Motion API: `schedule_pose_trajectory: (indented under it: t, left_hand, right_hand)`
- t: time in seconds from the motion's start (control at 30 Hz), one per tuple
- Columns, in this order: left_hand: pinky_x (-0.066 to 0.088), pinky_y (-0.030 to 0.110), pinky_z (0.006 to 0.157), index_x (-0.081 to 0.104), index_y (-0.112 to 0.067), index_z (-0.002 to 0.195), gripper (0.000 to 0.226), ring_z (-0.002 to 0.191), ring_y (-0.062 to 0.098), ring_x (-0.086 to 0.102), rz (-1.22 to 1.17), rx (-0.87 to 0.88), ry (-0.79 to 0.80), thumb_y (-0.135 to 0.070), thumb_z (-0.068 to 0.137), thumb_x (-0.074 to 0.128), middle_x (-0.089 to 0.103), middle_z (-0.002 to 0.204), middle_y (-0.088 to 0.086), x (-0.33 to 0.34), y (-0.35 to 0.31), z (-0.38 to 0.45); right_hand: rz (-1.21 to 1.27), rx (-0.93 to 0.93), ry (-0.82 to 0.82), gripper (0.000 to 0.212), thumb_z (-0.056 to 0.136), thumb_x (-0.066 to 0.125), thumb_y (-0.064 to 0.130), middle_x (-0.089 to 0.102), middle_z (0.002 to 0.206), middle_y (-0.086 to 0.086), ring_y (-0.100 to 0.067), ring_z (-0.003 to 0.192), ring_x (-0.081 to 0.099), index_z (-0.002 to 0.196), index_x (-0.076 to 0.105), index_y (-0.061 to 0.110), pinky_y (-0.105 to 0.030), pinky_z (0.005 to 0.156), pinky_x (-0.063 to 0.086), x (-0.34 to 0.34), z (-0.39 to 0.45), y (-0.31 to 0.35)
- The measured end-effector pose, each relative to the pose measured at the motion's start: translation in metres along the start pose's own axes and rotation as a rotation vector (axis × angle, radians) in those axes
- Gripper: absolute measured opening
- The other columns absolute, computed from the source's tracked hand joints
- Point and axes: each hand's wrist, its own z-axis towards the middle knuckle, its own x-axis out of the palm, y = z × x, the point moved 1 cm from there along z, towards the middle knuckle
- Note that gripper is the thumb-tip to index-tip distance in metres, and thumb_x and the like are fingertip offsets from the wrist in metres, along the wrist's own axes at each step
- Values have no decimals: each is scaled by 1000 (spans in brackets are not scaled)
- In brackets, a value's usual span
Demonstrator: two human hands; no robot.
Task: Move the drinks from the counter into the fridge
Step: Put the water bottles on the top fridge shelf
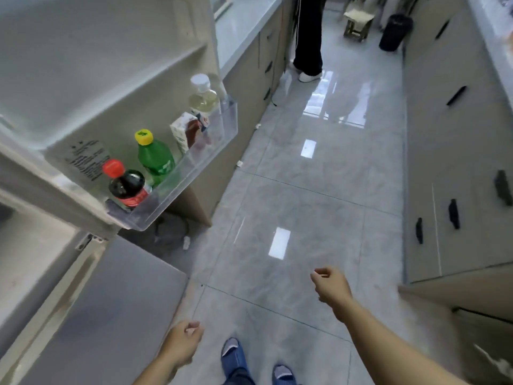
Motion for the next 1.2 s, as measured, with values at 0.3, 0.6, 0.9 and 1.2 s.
schedule_pose_trajectory:
  t: [0.3,0.6,0.9,1.2]
  left_hand:
    - [48,31,64,64,-6,96,15,62,25,55,165,-149,84,-21,92,63,71,87,16,-14,1,42]
    - [48,28,64,63,-9,102,14,68,23,56,217,-14,152,-22,98,56,67,92,12,47,-142,92]
    - [49,30,63,62,-14,102,13,69,19,59,139,62,111,-25,99,56,71,95,8,123,-269,104]
    - [49,31,65,64,-10,97,20,65,22,55,119,-182,-3,-28,98,56,71,88,9,146,-297,128]
  right_hand:
    - [68,353,-135,17,94,60,18,57,80,-7,-24,67,52,108,62,8,-33,62,46,-41,-46,-122]
    - [190,632,-211,16,92,63,15,62,75,-12,-26,62,50,105,65,6,-32,64,46,-85,-39,-181]
    - [125,551,-114,27,93,61,18,66,101,-13,-27,78,59,118,63,7,-30,65,48,-175,102,-104]
    - [64,233,-6,24,93,60,22,63,87,-8,-21,68,57,113,63,11,-30,61,49,-224,267,63]
